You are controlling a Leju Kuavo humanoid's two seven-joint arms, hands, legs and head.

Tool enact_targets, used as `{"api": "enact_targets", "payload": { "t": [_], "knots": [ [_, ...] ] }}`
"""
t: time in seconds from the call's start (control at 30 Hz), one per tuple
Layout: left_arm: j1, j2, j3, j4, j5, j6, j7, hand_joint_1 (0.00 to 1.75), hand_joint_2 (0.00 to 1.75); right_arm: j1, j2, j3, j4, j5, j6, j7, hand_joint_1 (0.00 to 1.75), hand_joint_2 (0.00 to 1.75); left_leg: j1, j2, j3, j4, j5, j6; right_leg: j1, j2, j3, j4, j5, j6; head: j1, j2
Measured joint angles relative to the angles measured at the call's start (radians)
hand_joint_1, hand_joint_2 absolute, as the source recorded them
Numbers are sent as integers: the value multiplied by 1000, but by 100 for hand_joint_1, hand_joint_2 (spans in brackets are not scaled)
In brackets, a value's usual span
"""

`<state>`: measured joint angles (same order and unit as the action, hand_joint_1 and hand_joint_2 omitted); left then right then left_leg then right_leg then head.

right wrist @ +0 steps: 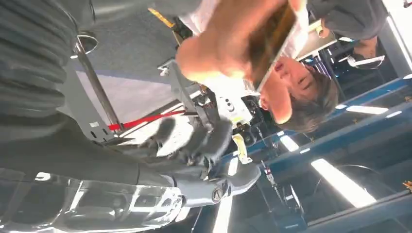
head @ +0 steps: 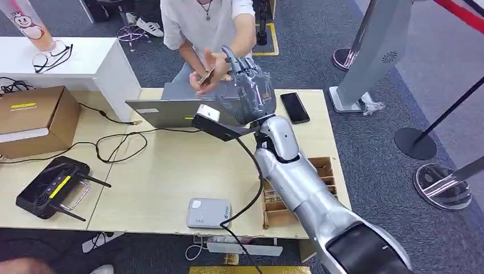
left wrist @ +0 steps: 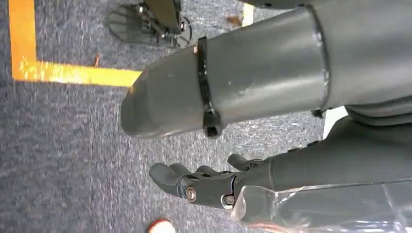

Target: Pass the card to the sensor for recognition and then transmit it.

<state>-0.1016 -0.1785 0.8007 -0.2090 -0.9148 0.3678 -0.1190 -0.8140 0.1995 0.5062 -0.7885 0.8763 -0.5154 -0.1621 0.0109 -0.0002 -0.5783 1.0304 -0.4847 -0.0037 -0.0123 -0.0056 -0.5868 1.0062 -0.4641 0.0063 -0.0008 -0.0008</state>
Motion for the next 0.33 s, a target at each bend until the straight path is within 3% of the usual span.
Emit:
{"api": "enact_targets", "payload": {
  "t": [0.33],
  "knots": [
    [0, -21, 0, 0, -1, 14, -1, 0, 0, 0, 0, 0, 11, 3, -11, 0, 0, 175, 0, 0, 0, 0, 0, 0, 0, 0, 0, 0, 0, 0, 0, 0]
  ]
}}
